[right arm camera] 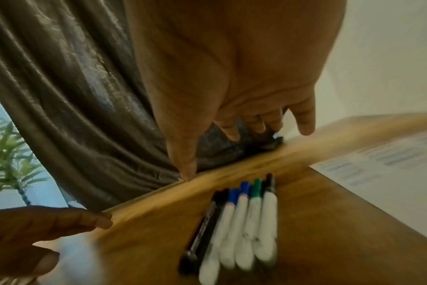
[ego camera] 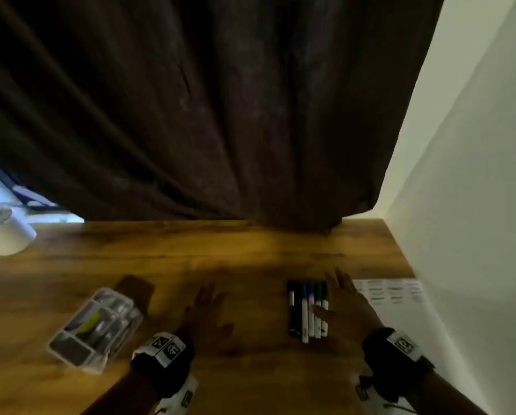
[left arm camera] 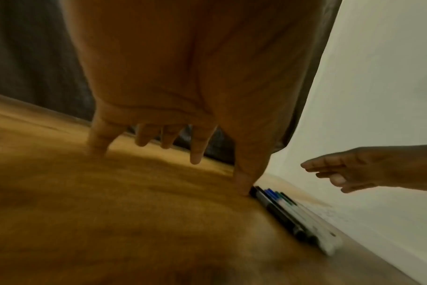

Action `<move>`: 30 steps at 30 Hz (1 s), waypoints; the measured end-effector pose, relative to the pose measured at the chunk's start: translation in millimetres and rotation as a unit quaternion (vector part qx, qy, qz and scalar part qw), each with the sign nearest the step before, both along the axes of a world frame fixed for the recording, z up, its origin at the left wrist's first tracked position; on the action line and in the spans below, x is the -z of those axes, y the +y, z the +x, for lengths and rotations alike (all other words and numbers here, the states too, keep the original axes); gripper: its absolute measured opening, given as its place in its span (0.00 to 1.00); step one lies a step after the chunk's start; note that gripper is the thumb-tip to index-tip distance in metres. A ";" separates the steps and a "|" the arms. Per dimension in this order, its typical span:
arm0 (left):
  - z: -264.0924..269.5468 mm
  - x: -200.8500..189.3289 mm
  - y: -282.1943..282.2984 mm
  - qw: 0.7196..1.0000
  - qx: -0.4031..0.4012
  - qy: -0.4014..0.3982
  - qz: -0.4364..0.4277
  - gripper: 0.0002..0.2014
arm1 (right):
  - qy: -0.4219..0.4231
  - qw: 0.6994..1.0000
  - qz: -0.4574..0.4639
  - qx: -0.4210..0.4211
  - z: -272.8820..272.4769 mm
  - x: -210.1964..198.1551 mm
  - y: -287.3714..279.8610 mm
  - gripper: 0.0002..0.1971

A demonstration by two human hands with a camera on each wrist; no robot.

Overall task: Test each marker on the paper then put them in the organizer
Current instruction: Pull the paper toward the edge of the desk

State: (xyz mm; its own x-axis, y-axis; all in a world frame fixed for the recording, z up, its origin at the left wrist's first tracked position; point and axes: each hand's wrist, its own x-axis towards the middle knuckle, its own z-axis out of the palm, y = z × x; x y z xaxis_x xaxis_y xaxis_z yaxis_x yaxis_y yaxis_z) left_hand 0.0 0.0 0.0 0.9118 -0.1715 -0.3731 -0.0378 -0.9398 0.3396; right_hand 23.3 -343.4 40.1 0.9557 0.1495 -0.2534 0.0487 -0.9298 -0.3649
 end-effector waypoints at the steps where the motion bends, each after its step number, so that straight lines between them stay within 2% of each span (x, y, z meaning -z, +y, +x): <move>1: -7.2 11.1 -4.0 0.998 0.001 0.063 0.008 0.53 | 0.032 0.999 -0.002 0.005 -10.3 8.4 -8.4 0.53; 3: -23.1 22.6 -13.8 0.991 0.008 0.133 0.024 0.53 | 0.096 0.994 -0.044 0.008 -28.6 21.7 -21.4 0.57; 6: -46.4 34.2 -28.7 0.990 -0.006 0.137 0.017 0.58 | 0.137 0.989 -0.057 -0.001 -50.1 34.1 -31.1 0.61; 10: -46.2 34.2 -37.4 0.992 -0.044 0.117 0.018 0.61 | 0.142 0.986 -0.075 -0.037 -53.9 51.2 -31.4 0.79; 14: -48.0 39.6 -35.1 0.993 -0.055 0.098 0.022 0.62 | 0.115 0.990 -0.073 -0.035 -56.1 65.6 -30.7 0.66; 20: -50.7 33.8 -39.5 0.995 -0.069 0.075 0.010 0.62 | 0.090 0.989 -0.105 -0.057 -54.2 68.6 -32.4 0.62; 26: -52.4 39.5 -31.6 0.997 -0.049 0.061 -0.001 0.62 | 0.073 0.981 -0.158 -0.087 -52.4 67.8 -32.2 0.55; 30: -52.5 47.3 -26.2 0.998 -0.024 0.049 0.009 0.67 | 0.064 0.978 -0.172 -0.100 -56.3 65.7 -32.3 0.50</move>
